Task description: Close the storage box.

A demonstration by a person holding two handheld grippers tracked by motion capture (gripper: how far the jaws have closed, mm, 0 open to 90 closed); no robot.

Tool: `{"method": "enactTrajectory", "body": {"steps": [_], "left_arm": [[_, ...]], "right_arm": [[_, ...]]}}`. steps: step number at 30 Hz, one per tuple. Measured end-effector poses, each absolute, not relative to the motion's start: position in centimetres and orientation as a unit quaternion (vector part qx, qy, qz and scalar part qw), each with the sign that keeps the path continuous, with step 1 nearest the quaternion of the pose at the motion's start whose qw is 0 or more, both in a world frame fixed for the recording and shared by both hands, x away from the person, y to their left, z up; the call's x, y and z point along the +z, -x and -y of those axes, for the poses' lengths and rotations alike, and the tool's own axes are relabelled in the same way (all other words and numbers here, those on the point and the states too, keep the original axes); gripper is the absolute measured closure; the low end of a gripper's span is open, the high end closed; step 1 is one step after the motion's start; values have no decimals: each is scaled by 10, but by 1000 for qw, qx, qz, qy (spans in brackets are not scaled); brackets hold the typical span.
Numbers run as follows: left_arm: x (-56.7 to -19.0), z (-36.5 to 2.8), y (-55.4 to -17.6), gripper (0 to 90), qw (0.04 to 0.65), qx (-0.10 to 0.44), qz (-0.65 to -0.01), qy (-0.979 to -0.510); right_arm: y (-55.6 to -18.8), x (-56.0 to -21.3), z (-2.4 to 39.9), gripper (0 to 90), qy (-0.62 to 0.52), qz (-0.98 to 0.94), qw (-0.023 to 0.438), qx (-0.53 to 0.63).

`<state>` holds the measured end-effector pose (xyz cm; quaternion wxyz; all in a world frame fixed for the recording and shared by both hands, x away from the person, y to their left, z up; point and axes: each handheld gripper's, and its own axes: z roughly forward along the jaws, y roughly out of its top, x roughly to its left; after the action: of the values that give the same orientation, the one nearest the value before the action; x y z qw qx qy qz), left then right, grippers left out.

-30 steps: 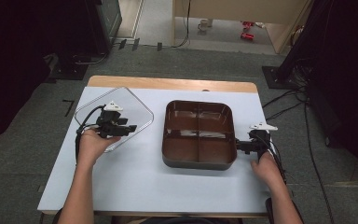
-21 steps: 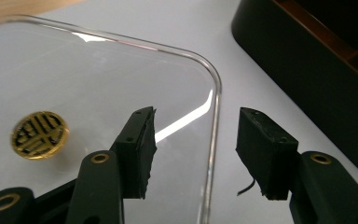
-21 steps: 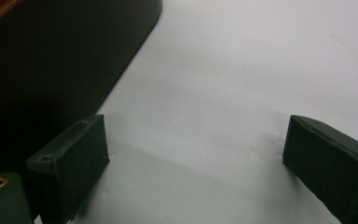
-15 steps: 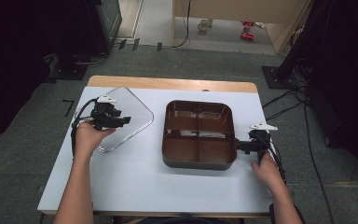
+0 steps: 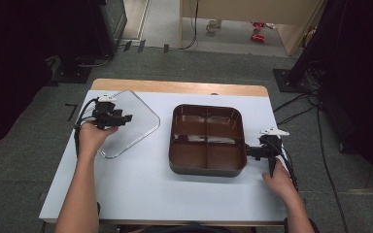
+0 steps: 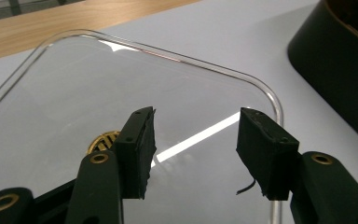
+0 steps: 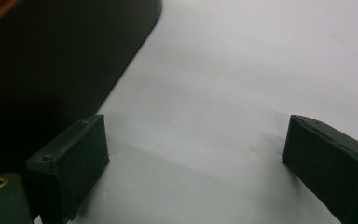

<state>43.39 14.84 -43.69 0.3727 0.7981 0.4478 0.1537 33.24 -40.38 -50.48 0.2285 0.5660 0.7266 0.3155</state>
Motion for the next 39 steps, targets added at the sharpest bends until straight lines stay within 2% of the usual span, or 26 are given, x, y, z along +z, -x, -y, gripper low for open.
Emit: {"method": "enactTrajectory", "body": {"steps": [18,31,39], "left_arm": [[-456,-164,-448,462,342,202,-472,-787],[-471,-169,-455,471,326,184,-490,-788],[-476,-167,-456,521,321,182,-491,-789]], "right_arm": [[-332,-505,404,60,-566,-727,229,316],[-332,-505,404,60,-566,-727,229,316],[-332,-505,404,60,-566,-727,229,316]]}}
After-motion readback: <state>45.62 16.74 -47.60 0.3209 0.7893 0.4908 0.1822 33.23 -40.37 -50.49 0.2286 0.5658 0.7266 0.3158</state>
